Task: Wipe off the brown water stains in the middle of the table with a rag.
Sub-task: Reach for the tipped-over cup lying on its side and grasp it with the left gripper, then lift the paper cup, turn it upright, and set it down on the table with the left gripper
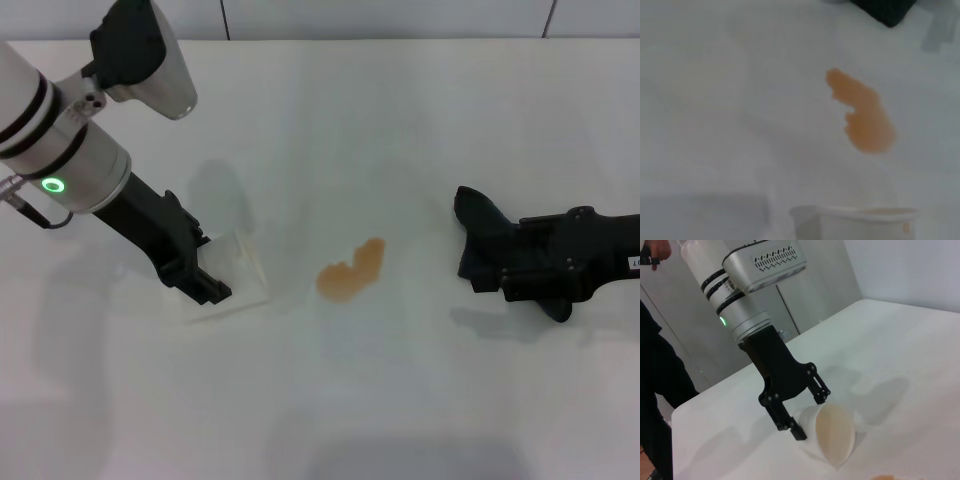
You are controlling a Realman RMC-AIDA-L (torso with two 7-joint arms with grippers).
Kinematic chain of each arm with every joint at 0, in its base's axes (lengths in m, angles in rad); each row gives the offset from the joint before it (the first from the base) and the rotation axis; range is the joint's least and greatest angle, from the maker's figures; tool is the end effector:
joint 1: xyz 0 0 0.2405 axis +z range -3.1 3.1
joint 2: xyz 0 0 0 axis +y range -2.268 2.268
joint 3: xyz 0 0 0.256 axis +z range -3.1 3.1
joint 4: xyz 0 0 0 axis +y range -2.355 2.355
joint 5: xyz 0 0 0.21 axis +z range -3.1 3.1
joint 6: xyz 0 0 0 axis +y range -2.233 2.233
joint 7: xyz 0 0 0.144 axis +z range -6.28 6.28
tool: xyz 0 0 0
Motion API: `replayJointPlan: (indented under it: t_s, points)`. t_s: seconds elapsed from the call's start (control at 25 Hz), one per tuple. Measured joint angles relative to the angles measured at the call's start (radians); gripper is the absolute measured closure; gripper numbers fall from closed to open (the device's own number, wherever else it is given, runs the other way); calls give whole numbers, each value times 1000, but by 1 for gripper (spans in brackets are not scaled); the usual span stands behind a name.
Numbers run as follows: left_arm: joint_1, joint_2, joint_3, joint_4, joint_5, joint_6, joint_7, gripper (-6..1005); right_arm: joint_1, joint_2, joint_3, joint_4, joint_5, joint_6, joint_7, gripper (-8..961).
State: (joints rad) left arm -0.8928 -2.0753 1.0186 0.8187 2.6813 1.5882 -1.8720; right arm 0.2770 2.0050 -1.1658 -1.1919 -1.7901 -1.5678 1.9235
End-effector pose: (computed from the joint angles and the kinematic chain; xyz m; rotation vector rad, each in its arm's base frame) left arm -0.1955 0.3823 -0.0159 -3.0057 -0.4736 0.5827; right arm 0.2324 0.2994 0.0364 -2.8201 0.8204 0.5194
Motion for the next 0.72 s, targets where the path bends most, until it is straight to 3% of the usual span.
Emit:
replayJointPlan:
  t_s: [0.2, 0.36, 0.72]
  points:
    - [1, 0, -1, 12, -2, -2, -2, 385, 1, 0, 0, 0, 0, 0, 0, 320]
    - [16, -2, -5, 57, -21, -3, -3, 426, 2, 0, 6, -1, 0, 0, 0, 320]
    - [139, -5, -5, 206, -199, -93, -6, 487, 2, 0, 14, -3, 0, 1, 0, 320]
